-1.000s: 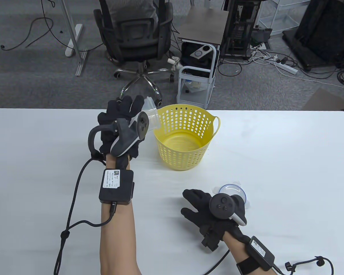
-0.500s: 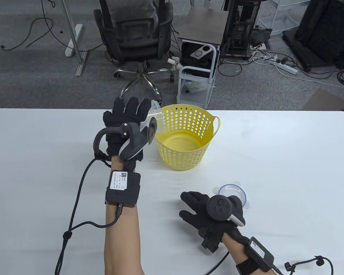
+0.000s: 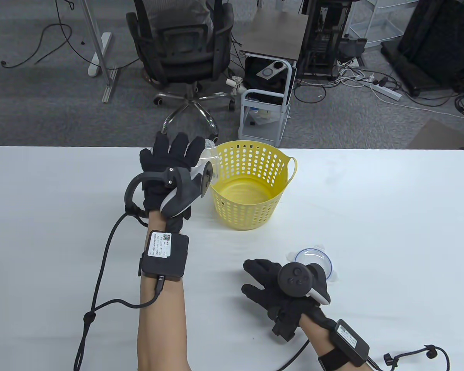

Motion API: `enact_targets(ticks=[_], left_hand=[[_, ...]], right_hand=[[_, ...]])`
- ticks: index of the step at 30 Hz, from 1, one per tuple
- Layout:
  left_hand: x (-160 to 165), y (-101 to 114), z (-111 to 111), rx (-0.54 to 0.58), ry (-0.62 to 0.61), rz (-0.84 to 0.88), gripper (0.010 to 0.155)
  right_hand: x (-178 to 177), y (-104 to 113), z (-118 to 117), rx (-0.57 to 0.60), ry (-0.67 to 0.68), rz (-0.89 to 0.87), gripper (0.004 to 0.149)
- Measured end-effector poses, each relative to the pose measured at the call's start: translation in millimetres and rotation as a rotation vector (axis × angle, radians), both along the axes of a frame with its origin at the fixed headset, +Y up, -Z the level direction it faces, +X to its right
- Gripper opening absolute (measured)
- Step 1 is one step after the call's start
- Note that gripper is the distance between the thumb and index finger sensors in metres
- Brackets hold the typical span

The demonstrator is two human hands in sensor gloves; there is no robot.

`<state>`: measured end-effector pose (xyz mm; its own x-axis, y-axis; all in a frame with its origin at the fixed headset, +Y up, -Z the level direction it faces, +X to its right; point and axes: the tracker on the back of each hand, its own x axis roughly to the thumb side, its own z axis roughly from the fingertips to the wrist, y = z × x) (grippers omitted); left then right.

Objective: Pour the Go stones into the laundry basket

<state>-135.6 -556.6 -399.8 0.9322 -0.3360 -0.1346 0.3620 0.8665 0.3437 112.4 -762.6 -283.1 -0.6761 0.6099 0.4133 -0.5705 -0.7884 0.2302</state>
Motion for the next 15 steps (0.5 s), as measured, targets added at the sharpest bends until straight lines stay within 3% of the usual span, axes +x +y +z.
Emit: enact_targets(ticks=[15], left_hand=[[2.0,0.3,0.9,-0.003,-0.005,-0.014,0.125]], right_hand=[[0.0,0.4,-0.3,-0.01,0.006,0.008,0.072]])
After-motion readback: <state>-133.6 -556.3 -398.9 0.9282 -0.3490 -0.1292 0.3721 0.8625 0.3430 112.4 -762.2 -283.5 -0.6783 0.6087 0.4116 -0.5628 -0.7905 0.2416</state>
